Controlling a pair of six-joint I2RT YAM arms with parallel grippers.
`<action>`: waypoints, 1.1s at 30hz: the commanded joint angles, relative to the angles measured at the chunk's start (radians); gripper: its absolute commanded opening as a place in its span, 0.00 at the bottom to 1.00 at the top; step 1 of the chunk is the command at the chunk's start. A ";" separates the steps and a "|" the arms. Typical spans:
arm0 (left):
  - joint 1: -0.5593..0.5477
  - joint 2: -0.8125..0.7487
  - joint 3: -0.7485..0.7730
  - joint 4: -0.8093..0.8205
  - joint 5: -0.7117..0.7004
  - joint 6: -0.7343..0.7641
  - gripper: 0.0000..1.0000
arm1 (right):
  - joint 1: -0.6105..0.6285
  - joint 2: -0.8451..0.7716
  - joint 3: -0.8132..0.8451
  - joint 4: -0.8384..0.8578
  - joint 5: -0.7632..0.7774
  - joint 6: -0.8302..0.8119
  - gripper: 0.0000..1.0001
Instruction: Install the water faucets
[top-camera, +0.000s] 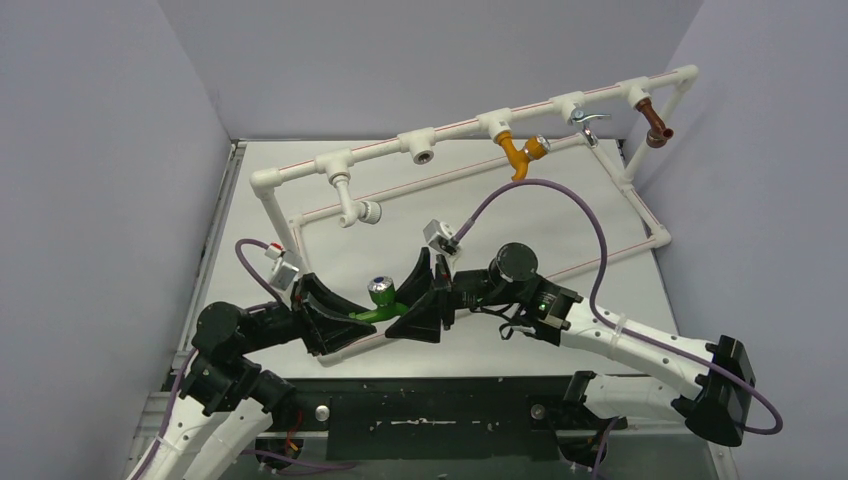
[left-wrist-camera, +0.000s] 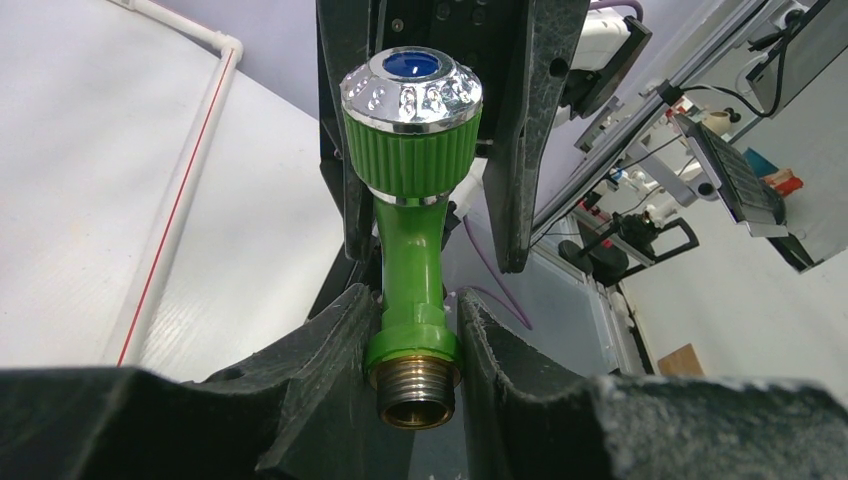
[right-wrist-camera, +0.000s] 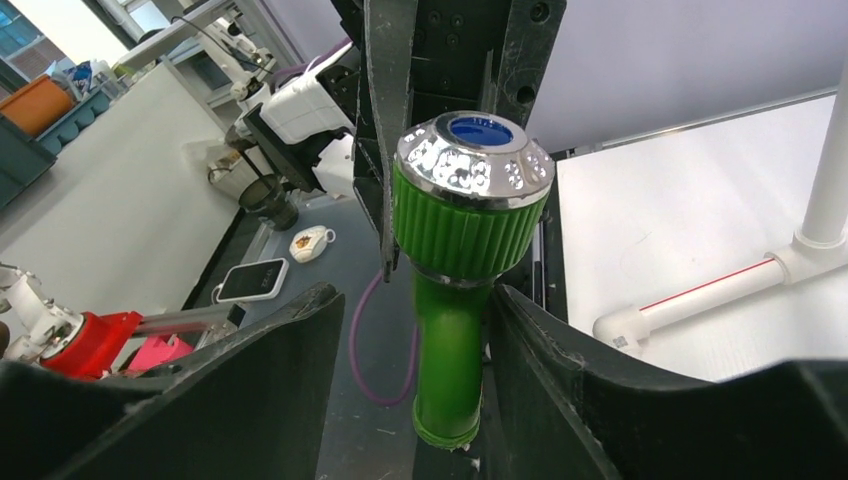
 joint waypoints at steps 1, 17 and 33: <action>0.000 0.002 0.015 0.095 0.009 -0.012 0.00 | 0.024 0.013 0.050 0.031 0.004 -0.031 0.53; 0.000 0.005 0.008 0.095 0.026 -0.027 0.00 | 0.055 -0.011 0.073 -0.057 0.064 -0.126 0.45; 0.000 0.003 0.007 0.119 0.059 -0.054 0.00 | 0.057 -0.037 0.067 -0.066 0.085 -0.133 0.48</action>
